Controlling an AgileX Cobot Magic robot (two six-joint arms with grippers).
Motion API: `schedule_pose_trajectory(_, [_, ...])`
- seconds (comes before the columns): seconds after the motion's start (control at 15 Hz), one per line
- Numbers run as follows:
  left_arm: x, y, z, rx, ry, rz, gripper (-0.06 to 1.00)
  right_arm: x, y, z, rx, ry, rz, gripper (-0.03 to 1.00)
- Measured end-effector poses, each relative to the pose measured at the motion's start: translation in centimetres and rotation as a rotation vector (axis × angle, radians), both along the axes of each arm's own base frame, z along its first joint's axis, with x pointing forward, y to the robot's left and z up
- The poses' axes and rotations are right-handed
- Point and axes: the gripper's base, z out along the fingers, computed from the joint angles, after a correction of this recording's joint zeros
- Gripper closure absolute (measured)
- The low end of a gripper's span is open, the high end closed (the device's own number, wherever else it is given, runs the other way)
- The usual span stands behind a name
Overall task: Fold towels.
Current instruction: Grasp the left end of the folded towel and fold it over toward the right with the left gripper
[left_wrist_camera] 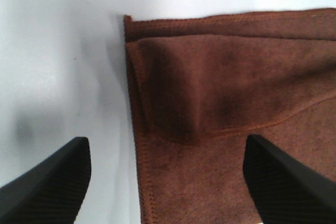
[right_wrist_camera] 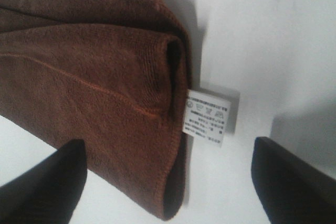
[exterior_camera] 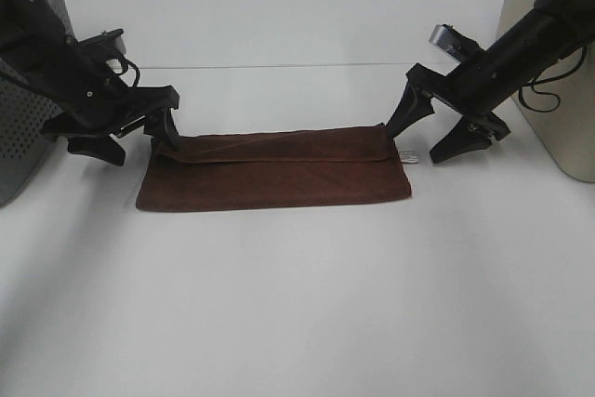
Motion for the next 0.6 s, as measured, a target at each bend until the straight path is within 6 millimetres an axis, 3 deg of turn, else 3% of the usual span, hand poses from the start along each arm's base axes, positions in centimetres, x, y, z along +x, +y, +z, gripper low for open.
schedule_pose_trajectory(0.27, [0.0, 1.2, -2.1, -0.046, 0.090, 0.073, 0.18, -0.1, -0.2, -0.1, -0.022, 0.004, 0.014, 0.16])
schedule_pose_trajectory(0.47, [0.5, 0.3, -2.6, -0.167, 0.083, 0.099, 0.19, -0.1, -0.2, -0.1, -0.022, 0.003, 0.014, 0.16])
schedule_pose_trajectory(0.53, [0.6, 0.0, -2.8, -0.198, 0.078, 0.096, 0.23, -0.1, -0.2, -0.1, -0.026, 0.003, 0.016, 0.16])
schedule_pose_trajectory(0.6, [0.6, -0.1, -3.1, -0.214, 0.086, 0.098, 0.37, -0.1, -0.2, 0.0, -0.029, -0.001, 0.017, 0.16])
